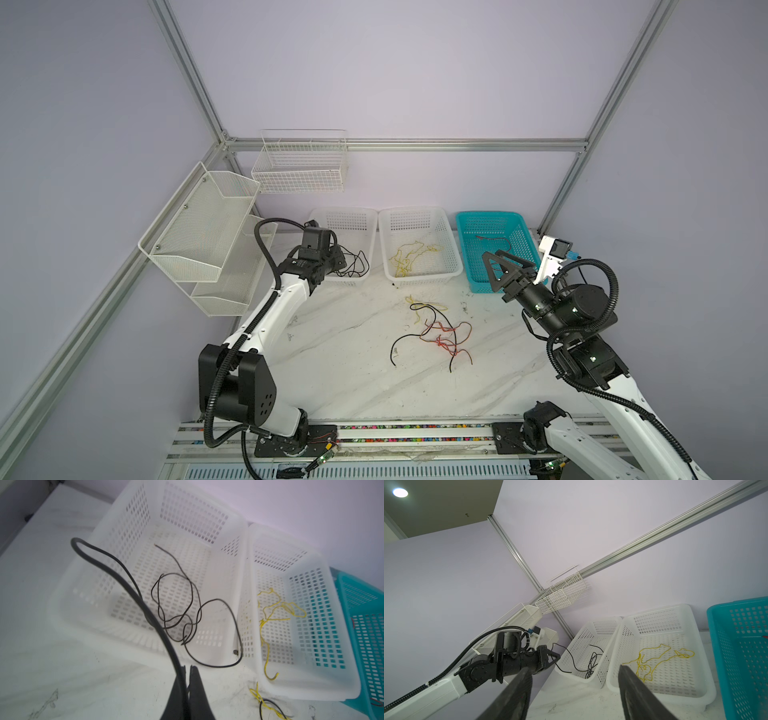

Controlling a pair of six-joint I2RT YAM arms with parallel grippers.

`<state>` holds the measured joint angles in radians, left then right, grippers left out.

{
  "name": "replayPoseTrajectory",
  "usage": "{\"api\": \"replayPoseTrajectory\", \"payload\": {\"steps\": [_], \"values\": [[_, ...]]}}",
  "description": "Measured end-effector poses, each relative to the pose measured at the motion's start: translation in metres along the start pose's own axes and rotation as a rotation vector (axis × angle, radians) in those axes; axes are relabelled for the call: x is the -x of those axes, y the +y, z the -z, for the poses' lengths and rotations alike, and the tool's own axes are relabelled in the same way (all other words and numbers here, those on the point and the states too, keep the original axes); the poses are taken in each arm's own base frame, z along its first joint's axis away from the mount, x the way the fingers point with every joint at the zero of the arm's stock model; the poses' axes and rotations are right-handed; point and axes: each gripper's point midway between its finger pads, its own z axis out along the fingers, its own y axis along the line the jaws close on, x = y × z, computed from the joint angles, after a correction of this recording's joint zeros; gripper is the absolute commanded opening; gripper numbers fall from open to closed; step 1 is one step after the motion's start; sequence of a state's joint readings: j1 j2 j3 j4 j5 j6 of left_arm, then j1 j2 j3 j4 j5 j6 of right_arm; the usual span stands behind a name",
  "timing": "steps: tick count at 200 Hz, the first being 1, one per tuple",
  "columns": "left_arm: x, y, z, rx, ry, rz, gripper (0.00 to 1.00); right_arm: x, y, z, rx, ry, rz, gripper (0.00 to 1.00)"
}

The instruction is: Untangle the cables

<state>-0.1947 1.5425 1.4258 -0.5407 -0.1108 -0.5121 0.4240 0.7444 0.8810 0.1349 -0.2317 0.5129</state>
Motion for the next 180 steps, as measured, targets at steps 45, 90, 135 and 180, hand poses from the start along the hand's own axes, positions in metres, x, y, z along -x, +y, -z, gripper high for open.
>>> {"api": "replayPoseTrajectory", "payload": {"steps": [45,90,135,180], "values": [[0.038,-0.015,-0.051,0.002,0.025,-0.046,0.0,0.0,0.003,0.0,0.014,-0.002,0.0,0.68],[-0.009,0.005,-0.133,0.079,0.221,-0.086,0.29,-0.002,0.003,0.0,0.02,0.007,0.001,0.68],[-0.03,0.002,-0.135,0.053,0.312,-0.069,0.68,-0.002,0.004,0.0,0.023,0.008,0.001,0.68],[0.023,-0.043,-0.056,-0.069,0.146,-0.013,0.83,-0.003,0.004,0.0,0.025,0.01,0.0,0.68]]}}
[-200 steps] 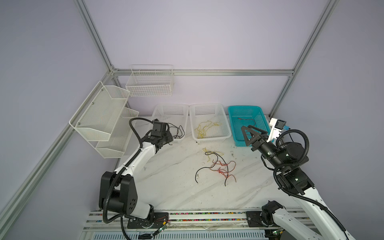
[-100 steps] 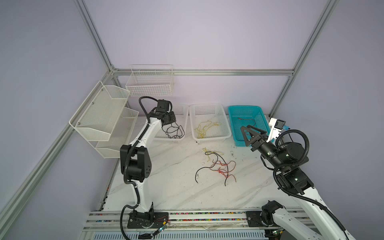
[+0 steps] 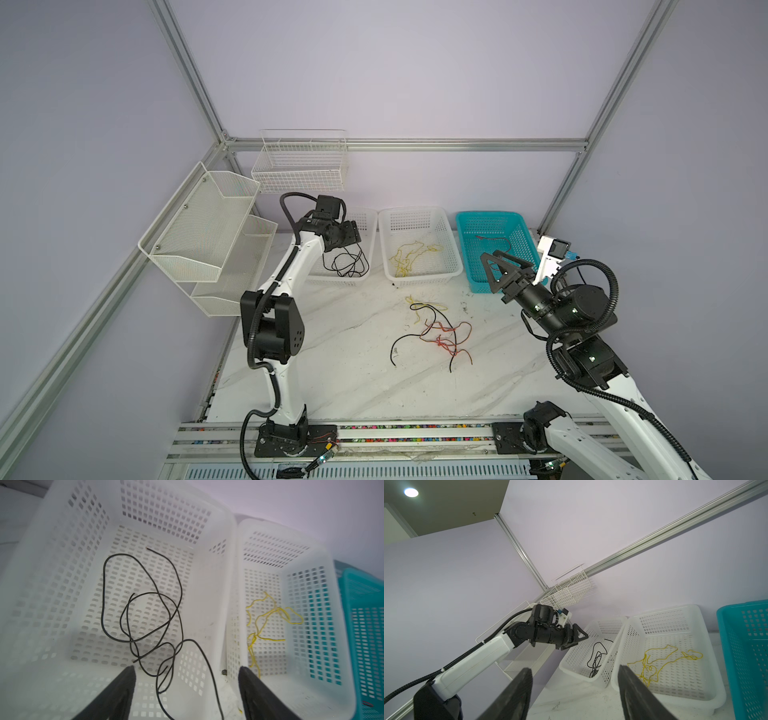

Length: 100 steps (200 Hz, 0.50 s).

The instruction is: Untangle the cables

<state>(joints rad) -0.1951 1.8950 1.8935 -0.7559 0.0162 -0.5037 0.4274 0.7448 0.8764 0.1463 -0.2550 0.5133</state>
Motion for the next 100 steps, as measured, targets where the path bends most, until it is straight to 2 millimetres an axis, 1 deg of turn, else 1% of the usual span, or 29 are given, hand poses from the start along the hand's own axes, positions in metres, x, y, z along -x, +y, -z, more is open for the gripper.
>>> {"api": "replayPoseTrajectory", "payload": {"steps": [8,17,26,36,44,56,81,91,100], "values": [[0.002,-0.011,0.014,-0.026,-0.023,-0.003,0.83,0.0,0.0,0.0,0.0,0.001,-0.001,0.68],[0.0,-0.023,0.026,-0.05,-0.035,-0.006,0.83,0.0,0.0,0.0,0.0,0.001,-0.001,0.68],[-0.005,-0.032,0.03,-0.066,-0.033,-0.009,0.83,0.0,0.0,0.0,0.0,0.001,-0.001,0.68],[-0.013,-0.038,0.027,-0.074,-0.019,-0.017,0.83,0.0,0.0,0.0,0.0,0.001,-0.002,0.68],[-0.022,-0.04,0.02,-0.068,0.004,-0.025,0.83,0.0,0.0,0.0,0.0,0.001,-0.002,0.68],[-0.035,-0.037,0.004,-0.046,0.045,-0.03,0.82,0.0,0.0,0.0,0.0,0.0,-0.001,0.68],[-0.06,-0.019,-0.032,0.031,0.128,-0.035,0.79,0.001,0.001,0.001,0.001,-0.002,0.0,0.68],[-0.068,-0.011,-0.041,0.062,0.154,-0.039,0.78,0.001,0.001,0.001,0.002,-0.002,0.0,0.68],[-0.075,-0.007,-0.047,0.085,0.172,-0.043,0.74,0.001,0.001,0.001,0.002,-0.003,0.0,0.68]]}}
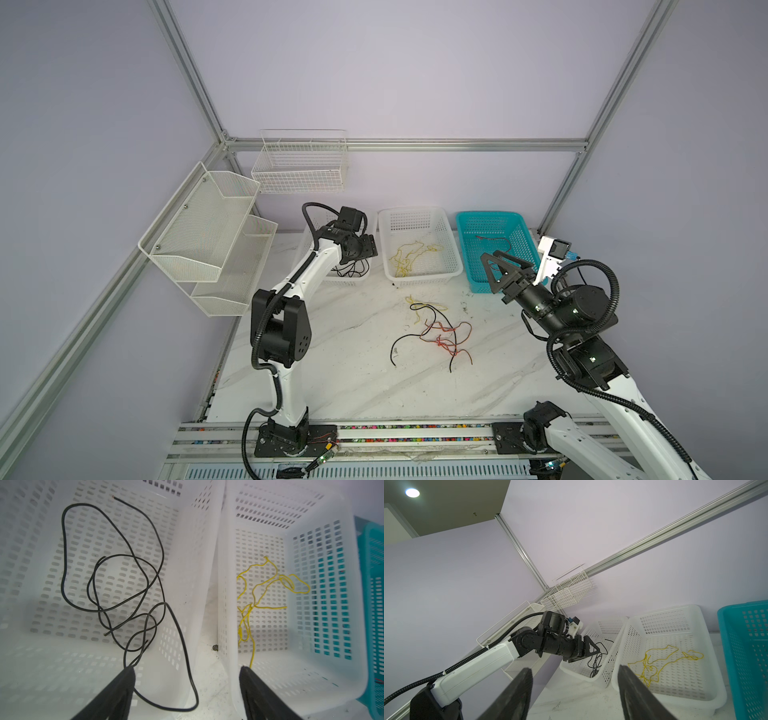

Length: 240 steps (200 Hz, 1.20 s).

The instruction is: Untangle the cables

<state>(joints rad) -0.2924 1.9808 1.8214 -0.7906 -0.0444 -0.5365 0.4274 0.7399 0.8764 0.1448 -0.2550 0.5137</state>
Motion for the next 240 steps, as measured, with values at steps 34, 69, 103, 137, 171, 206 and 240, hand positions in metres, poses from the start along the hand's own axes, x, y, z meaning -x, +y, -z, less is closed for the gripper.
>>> {"api": "replayPoseTrajectory", "payload": {"steps": [34,69,103,137,171,206,240], "values": [[-0.012,0.006,-0.015,0.059,0.031,-0.033,0.58,0.0,0.001,0.0,0.001,-0.001,0.001,0.68],[-0.019,0.012,-0.025,0.104,0.047,-0.059,0.38,0.001,0.0,0.001,0.001,-0.003,0.004,0.68],[-0.019,0.017,-0.028,0.129,0.049,-0.076,0.11,0.001,0.0,0.001,0.001,-0.002,0.005,0.68],[-0.01,0.024,-0.024,0.143,0.035,-0.076,0.0,0.001,0.0,0.001,0.001,-0.002,0.005,0.68],[0.028,0.034,-0.006,0.169,-0.056,-0.098,0.0,0.0,0.0,0.001,0.001,-0.001,0.004,0.67],[0.073,0.047,0.008,0.243,-0.203,-0.189,0.0,-0.016,-0.01,0.0,-0.014,0.033,-0.01,0.67],[0.086,0.054,-0.007,0.265,-0.238,-0.252,0.33,-0.04,-0.024,-0.004,-0.033,0.092,-0.035,0.67]]}}
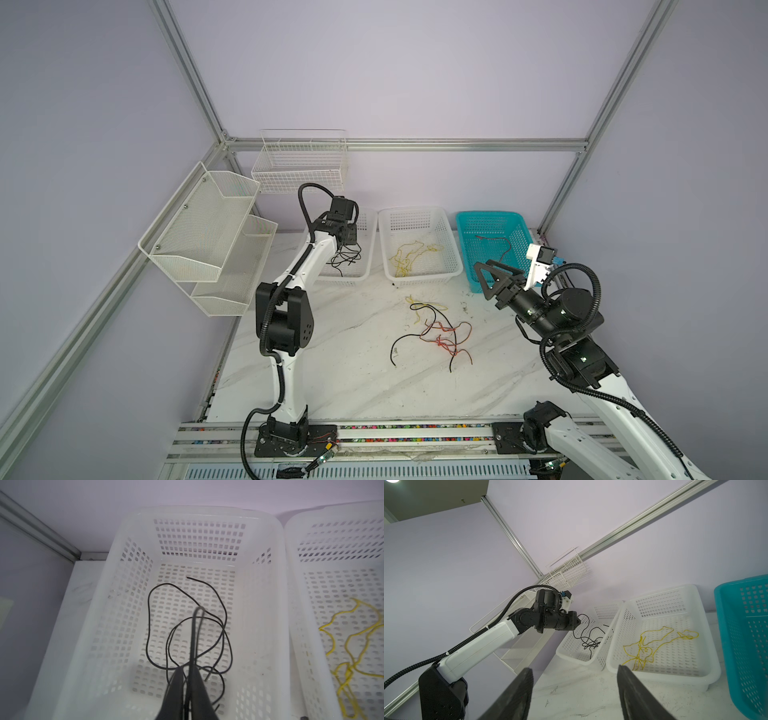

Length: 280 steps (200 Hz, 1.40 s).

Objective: Untangle the cables
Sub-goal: 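Draw the left gripper back while the right gripper reaches down to the black wire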

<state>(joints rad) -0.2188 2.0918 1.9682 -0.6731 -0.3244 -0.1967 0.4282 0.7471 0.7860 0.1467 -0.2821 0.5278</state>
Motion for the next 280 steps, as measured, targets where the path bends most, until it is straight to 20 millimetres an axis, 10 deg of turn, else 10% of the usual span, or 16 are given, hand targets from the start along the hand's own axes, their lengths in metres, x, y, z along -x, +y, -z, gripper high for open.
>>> {"api": "replayPoseTrajectory", "payload": {"steps": [71,143,226,280], "values": [[-0.009,0.007,-0.016,0.06,0.02,-0.065,0.68,-0.042,-0.027,-0.013,-0.052,0.123,-0.028,0.66],[0.025,0.032,0.145,-0.106,-0.184,0.131,1.0,-0.148,-0.049,-0.042,-0.139,0.417,0.003,0.67],[-0.134,0.018,0.204,-0.269,-0.019,0.133,1.0,-0.24,-0.133,-0.054,-0.396,0.623,0.068,0.58],[-0.179,0.024,0.225,-0.341,-0.015,0.152,1.0,-0.263,-0.163,-0.067,-0.481,0.65,0.103,0.5]]}}
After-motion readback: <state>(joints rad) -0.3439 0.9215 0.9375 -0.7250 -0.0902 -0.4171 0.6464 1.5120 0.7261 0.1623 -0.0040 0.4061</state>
